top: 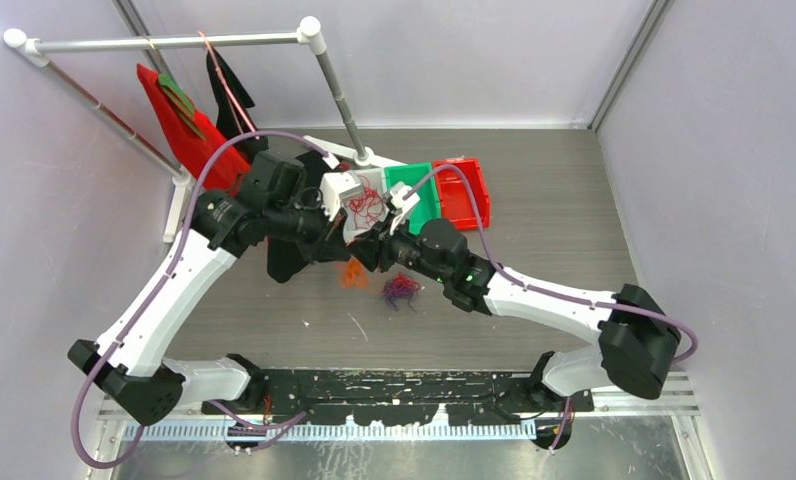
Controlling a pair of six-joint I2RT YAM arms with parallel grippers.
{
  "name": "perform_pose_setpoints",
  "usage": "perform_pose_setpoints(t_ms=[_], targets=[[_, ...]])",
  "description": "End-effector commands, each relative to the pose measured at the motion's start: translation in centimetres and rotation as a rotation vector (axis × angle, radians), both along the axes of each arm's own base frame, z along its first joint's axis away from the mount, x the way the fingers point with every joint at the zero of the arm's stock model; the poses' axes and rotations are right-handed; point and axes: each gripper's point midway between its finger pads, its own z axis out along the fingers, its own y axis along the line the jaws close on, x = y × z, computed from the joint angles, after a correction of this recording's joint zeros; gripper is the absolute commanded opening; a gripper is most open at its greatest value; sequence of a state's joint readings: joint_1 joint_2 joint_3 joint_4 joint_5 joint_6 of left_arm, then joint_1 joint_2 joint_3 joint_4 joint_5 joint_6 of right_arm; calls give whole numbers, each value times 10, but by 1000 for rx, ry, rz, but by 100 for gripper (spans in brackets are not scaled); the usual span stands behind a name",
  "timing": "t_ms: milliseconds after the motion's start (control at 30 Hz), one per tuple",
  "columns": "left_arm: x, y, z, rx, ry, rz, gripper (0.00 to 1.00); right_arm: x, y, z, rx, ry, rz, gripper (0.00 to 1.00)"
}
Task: Untangle the cables
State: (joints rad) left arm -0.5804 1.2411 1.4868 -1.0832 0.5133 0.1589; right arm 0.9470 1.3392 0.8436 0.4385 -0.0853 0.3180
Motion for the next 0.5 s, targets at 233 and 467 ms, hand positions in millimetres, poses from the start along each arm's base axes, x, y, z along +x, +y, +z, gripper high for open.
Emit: perform_pose_setpoints(t_ms=[233, 467], targets=[[-45, -15, 66, -183, 100, -137, 0, 30, 8, 23, 153, -47, -148, 39], [-45, -17, 108, -236, 13, -165, 0, 25, 4, -16, 171, 35, -153, 40]])
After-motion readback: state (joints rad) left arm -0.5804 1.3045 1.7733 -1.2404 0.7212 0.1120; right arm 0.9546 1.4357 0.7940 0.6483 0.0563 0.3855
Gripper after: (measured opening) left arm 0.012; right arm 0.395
